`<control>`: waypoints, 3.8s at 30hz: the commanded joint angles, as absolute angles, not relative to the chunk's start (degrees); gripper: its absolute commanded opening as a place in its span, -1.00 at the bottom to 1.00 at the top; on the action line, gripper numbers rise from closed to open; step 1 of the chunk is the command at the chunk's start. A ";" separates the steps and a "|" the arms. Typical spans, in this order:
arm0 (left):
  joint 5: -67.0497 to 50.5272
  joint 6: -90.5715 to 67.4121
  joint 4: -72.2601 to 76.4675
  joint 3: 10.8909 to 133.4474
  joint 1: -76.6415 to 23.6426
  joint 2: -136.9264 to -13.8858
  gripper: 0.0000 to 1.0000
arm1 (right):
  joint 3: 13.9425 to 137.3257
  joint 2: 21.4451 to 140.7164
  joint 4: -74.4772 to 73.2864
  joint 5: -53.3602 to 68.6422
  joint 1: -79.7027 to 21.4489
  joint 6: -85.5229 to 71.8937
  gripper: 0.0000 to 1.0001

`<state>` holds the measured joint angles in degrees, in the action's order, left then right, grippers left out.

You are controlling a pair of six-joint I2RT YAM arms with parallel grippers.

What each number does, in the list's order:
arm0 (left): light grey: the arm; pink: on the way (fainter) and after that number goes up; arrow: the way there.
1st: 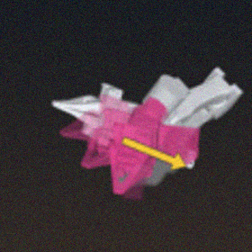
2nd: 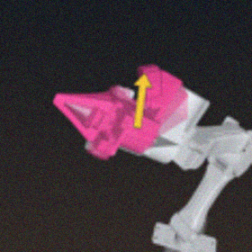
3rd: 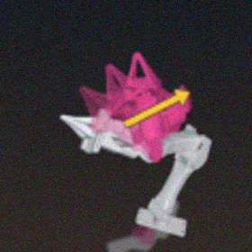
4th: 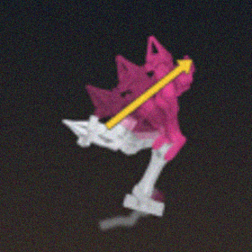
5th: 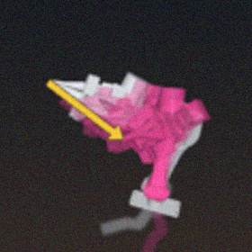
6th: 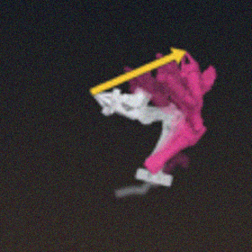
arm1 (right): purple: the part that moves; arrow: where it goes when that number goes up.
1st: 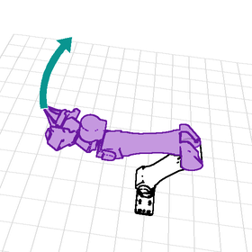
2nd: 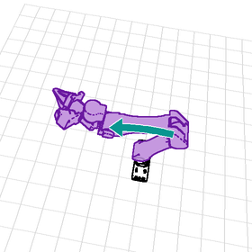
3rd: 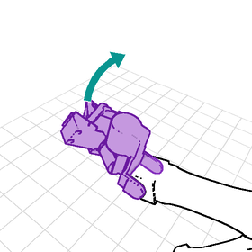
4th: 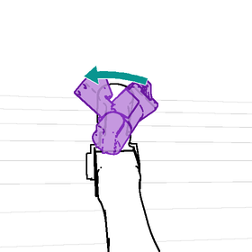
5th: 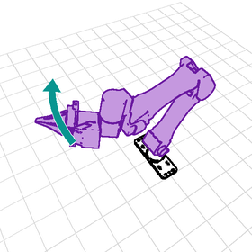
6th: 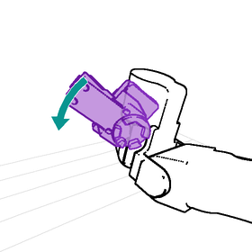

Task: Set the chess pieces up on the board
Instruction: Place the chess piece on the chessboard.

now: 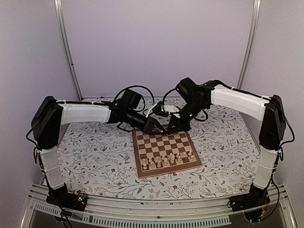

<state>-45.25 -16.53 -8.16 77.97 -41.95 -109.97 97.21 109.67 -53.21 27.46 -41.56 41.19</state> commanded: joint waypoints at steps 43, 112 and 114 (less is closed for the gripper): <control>-37.77 -50.22 63.92 60.46 -48.03 -104.29 -0.87 | 82.57 92.82 -19.75 76.04 -29.19 16.16 -0.18; -4.79 2.79 -13.08 73.21 -42.10 -91.58 -0.12 | 71.09 97.06 -50.31 11.84 -46.73 41.75 -0.99; -4.88 2.80 -13.21 73.33 -42.10 -91.71 -0.12 | 71.30 97.57 -49.95 11.65 -46.67 41.58 -0.97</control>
